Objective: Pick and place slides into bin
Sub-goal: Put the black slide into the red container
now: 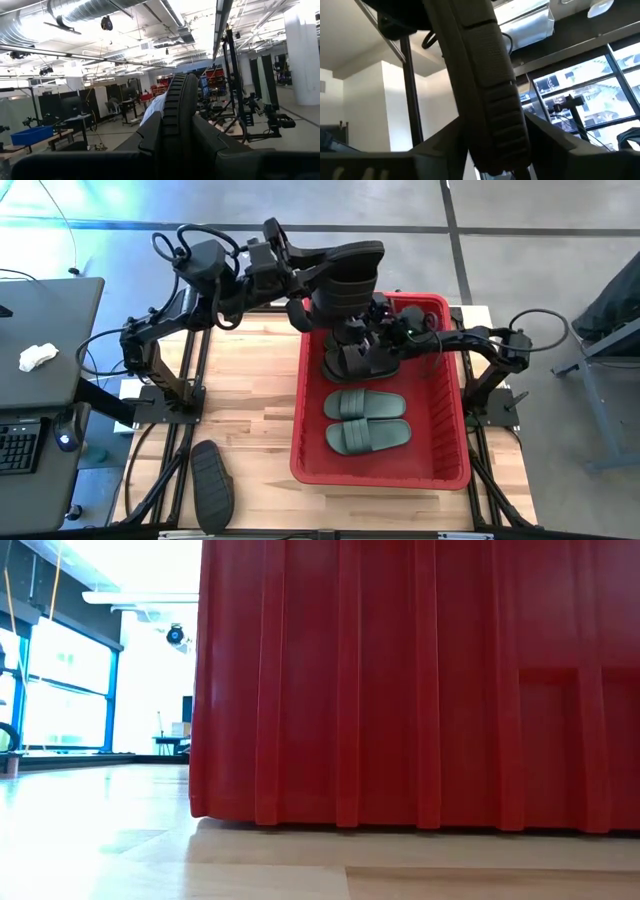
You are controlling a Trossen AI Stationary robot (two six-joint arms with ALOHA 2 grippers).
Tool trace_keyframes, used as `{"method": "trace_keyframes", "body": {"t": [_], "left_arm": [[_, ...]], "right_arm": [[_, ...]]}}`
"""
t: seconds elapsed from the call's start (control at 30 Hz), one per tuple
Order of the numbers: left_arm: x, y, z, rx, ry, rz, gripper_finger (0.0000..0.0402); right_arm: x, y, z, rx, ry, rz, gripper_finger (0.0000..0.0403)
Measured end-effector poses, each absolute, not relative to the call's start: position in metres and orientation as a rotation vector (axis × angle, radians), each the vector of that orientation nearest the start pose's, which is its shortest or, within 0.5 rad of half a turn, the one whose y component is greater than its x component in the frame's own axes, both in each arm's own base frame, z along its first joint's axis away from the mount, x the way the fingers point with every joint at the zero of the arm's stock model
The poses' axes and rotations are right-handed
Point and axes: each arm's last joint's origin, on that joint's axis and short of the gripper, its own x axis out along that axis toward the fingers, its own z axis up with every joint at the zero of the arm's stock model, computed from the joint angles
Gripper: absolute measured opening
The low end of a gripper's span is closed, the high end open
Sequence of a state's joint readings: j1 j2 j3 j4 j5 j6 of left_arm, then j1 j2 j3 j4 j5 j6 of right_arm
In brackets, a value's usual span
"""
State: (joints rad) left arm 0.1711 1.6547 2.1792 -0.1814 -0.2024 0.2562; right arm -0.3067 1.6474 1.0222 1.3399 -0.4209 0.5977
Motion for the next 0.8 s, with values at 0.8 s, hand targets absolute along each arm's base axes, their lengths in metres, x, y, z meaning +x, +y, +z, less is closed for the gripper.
{"method": "trace_keyframes", "body": {"t": [0.8], "left_arm": [[0.3091, 0.0589, 0.5661, 0.279, -0.192, 0.399, 0.0132]], "right_arm": [[0.3385, -0.0914, 0.3292, 0.295, -0.546, 0.268, 0.005]]}}
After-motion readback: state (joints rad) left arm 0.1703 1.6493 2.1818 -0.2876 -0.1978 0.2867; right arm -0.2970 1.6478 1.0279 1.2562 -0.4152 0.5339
